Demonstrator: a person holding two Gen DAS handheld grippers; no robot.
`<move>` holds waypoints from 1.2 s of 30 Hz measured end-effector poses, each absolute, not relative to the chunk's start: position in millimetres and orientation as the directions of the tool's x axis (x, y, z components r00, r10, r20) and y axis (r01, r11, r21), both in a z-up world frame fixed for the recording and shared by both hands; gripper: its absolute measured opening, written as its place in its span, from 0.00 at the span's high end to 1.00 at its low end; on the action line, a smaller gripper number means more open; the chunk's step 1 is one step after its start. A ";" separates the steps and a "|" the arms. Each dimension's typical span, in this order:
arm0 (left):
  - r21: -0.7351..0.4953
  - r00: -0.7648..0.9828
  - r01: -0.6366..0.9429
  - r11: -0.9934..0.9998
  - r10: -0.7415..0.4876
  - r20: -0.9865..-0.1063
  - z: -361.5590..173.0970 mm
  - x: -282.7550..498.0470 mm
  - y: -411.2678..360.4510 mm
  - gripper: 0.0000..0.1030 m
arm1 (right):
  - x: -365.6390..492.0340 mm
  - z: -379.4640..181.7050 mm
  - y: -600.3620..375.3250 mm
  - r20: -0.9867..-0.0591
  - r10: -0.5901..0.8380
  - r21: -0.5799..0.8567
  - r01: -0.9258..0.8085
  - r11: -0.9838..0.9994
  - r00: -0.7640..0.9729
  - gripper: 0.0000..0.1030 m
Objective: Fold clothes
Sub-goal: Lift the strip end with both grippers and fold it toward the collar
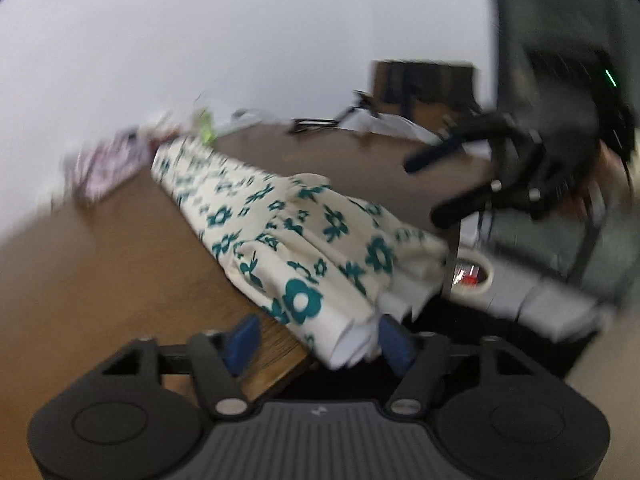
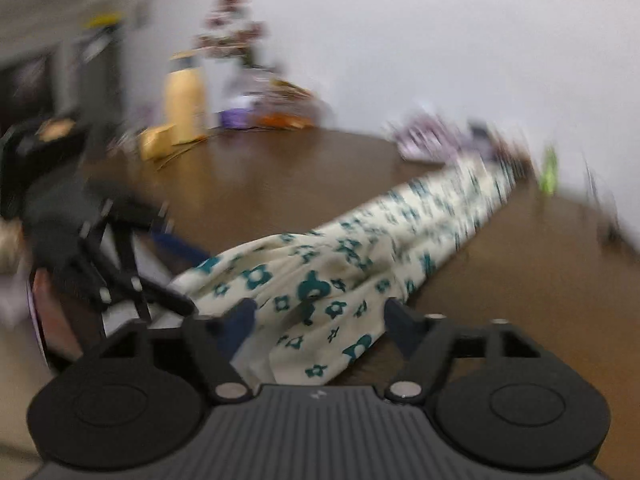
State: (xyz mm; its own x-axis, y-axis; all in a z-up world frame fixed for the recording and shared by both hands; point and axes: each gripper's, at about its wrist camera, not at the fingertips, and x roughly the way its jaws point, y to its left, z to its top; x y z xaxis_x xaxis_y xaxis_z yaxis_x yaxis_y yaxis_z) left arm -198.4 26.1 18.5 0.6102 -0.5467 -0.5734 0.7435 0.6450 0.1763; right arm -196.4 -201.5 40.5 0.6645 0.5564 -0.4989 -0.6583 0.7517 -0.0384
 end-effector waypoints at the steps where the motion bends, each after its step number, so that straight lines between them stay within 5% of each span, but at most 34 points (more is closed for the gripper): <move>1: 0.240 0.617 0.757 0.607 -0.544 -0.569 13.3 -203.8 23.2 0.31 | -202.5 39.6 -199.3 -0.500 0.562 -0.098 -0.688 0.719 0.659 0.27; 5: 0.559 0.669 0.739 0.378 -0.510 -0.540 -16.8 -225.9 4.2 0.31 | -209.7 7.1 -176.3 -0.567 0.540 -0.295 -0.765 0.572 0.622 0.27; 10: 0.684 0.690 0.688 0.242 -0.513 -0.512 -39.4 -222.0 -4.1 0.38 | -218.3 -16.5 -158.3 -0.541 0.496 -0.518 -0.734 0.440 0.679 0.28; 12: 0.707 0.695 0.672 0.221 -0.517 -0.499 -41.0 -218.3 -5.3 0.66 | -214.5 -15.6 -158.2 -0.544 0.503 -0.515 -0.741 0.432 0.671 0.37; 16: 0.569 0.622 0.768 0.295 -0.554 -0.553 -20.7 -202.9 2.4 0.77 | -206.8 -13.8 -158.0 -0.550 0.517 -0.509 -0.755 0.414 0.655 0.68; 18: 0.510 0.585 0.802 0.312 -0.581 -0.565 -11.6 -201.4 7.2 0.95 | -199.9 -2.9 -164.2 -0.577 0.548 -0.424 -0.795 0.433 0.606 0.86; 20: 0.425 0.526 0.847 0.320 -0.622 -0.580 2.5 -197.0 12.1 0.96 | -196.2 10.3 -175.5 -0.583 0.594 -0.328 -0.829 0.453 0.555 0.97; 25: 0.169 0.311 0.950 0.261 -0.779 -0.544 50.1 -175.9 23.9 0.96 | -180.2 51.0 -212.3 -0.527 0.740 -0.062 -0.887 0.457 0.418 0.97; 31: -0.061 0.351 0.915 0.399 -0.860 -0.371 78.0 -93.3 15.4 0.96 | -102.6 78.2 -254.7 -0.402 0.791 0.195 -0.801 0.566 0.461 0.97; 36: -0.225 0.516 0.714 0.662 -0.717 -0.469 55.5 -9.8 -8.1 0.94 | -22.0 70.0 -261.1 -0.457 0.696 0.329 -0.622 0.711 0.554 0.96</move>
